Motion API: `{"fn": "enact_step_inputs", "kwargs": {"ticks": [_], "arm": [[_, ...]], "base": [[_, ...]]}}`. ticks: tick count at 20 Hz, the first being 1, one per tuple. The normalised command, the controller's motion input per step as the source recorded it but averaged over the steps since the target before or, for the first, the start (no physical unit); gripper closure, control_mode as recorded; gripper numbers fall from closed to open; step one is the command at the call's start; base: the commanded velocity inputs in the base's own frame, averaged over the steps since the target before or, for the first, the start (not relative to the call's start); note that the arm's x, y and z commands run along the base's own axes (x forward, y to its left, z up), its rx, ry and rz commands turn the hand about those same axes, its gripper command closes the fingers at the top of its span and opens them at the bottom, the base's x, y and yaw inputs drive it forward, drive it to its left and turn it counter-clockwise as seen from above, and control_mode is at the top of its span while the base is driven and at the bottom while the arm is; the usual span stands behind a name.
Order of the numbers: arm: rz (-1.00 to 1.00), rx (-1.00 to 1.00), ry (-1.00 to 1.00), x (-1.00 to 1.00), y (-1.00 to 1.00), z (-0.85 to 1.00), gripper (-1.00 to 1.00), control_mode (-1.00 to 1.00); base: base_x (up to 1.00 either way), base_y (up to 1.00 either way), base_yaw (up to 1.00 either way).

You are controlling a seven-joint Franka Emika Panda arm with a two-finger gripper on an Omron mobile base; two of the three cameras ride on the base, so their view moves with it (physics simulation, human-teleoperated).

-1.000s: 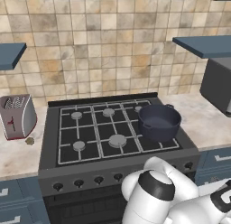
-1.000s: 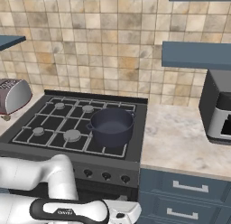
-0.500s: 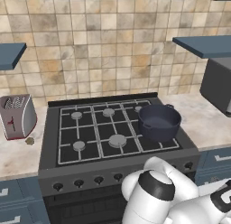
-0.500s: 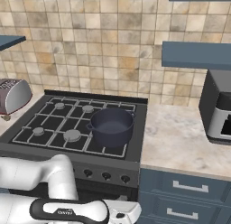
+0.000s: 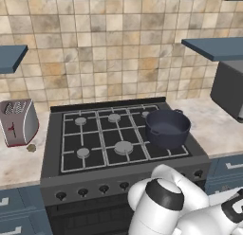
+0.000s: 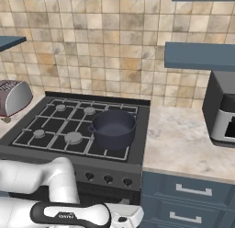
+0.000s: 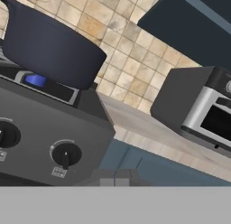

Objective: Turn on the burner for the pot on the stove. Wait thirty seconds for the pot to heat up. Then add the garlic to the pot.

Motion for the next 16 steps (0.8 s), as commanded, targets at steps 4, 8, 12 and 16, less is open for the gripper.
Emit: {"fn": "enact_step_inputs", "kwargs": {"ticks": [4, 8, 12, 16], "arm": [[0.00, 0.00, 0.00, 0.00, 0.00, 0.00, 1.00, -1.00], [0.00, 0.00, 0.00, 0.00, 0.00, 0.00, 1.00, -1.00], [0.00, 0.00, 0.00, 0.00, 0.00, 0.00, 1.00, -1.00], [0.00, 0.00, 0.00, 0.00, 0.00, 0.00, 1.00, -1.00]], "base": [[0.00, 0.00, 0.00], [0.00, 0.00, 0.00], [0.00, 0.00, 0.00], [0.00, 0.00, 0.00]]}}
